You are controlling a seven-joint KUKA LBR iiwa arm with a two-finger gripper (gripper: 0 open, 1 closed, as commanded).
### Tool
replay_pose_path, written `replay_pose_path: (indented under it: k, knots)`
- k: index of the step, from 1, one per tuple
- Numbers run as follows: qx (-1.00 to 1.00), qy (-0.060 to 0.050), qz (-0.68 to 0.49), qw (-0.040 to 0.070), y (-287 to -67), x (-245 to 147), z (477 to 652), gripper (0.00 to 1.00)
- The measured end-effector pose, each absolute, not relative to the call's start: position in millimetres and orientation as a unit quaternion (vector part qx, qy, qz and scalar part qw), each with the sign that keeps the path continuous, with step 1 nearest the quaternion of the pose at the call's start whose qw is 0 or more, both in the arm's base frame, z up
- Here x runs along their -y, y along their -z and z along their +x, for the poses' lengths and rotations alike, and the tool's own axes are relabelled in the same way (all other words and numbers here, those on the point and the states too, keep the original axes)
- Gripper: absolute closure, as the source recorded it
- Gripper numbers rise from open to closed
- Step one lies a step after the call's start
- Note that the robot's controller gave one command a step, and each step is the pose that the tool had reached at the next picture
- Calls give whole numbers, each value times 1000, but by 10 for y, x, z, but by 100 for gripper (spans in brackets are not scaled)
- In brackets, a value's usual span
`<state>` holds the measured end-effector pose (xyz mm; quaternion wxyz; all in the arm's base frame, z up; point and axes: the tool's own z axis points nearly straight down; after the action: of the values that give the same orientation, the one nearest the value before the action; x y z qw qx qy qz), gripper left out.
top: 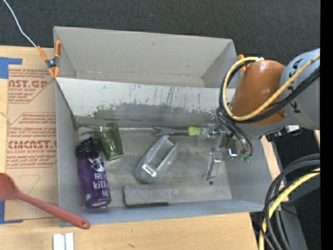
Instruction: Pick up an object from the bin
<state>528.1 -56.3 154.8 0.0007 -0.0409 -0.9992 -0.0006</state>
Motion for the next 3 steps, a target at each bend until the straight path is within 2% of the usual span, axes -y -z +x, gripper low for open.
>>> replay_pose_path:
  k: [1,2,3]
  knots:
    - [1000,0,-5,-6,-1798,56,5966,0]
    - [1000,1,-3,-9,-1730,71,5953,0]
    - [998,0,55,-3,-1472,101,5831,0]
